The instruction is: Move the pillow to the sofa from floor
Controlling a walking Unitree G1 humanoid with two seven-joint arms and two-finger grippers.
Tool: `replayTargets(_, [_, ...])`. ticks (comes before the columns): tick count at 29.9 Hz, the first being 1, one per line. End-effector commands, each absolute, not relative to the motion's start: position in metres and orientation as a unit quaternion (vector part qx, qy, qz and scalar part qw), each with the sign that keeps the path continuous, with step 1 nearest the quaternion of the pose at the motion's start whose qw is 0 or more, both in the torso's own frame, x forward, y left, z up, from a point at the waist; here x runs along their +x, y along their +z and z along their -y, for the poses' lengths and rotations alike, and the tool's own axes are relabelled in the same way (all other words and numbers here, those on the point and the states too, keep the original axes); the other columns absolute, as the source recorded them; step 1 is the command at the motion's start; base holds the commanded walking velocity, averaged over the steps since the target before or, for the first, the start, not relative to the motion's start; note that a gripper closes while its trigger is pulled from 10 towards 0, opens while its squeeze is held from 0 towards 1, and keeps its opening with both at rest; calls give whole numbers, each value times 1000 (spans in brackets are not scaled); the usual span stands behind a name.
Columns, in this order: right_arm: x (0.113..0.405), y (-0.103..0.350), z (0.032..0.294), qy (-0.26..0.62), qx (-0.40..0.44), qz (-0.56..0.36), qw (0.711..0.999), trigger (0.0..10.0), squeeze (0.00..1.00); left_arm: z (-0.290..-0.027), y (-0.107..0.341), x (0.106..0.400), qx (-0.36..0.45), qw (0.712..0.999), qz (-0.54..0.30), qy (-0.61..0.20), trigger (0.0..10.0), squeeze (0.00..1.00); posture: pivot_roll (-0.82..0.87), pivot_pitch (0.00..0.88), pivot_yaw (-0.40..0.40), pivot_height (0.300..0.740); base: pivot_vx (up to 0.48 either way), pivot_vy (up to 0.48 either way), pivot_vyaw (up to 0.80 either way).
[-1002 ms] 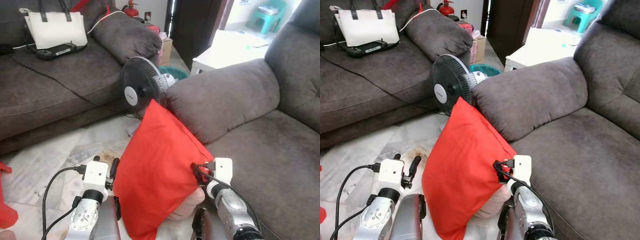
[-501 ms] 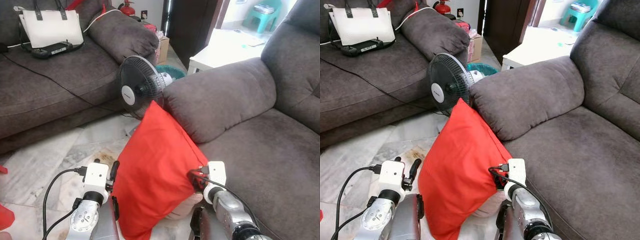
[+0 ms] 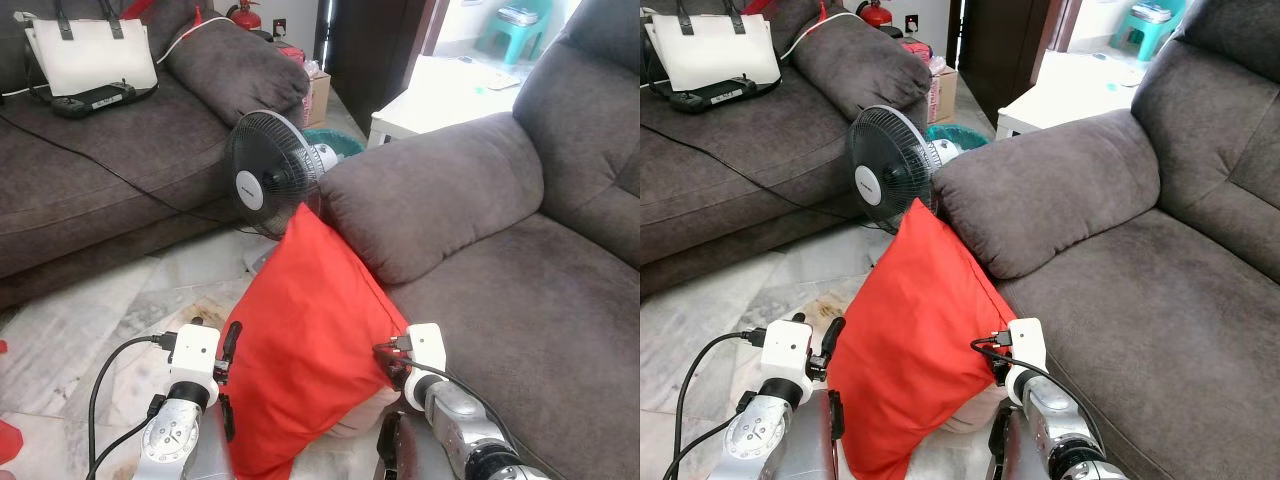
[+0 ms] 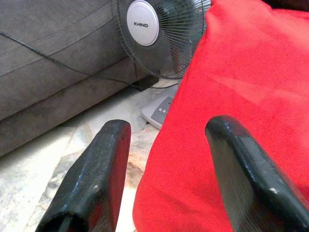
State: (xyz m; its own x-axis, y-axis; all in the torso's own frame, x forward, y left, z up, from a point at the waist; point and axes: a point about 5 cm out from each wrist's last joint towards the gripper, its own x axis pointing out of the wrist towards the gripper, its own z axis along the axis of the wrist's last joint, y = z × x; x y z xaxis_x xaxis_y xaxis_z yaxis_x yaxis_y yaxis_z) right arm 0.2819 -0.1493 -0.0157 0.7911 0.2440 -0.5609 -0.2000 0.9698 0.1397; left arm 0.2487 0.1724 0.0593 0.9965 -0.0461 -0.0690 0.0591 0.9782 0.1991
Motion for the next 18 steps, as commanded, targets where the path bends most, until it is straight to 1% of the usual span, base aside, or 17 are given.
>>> replayTargets(1, [279, -19, 151, 123, 26, -316, 941, 0, 0, -171, 60, 250, 106, 993, -33, -31, 10000, 0, 229, 62, -148, 526, 0, 0, 0])
replayTargets(18, [281, -18, 152, 126, 19, -312, 941, 0, 0, -171, 60, 251, 112, 993, -31, -34, 10000, 0, 228, 59, -151, 526, 0, 0, 0])
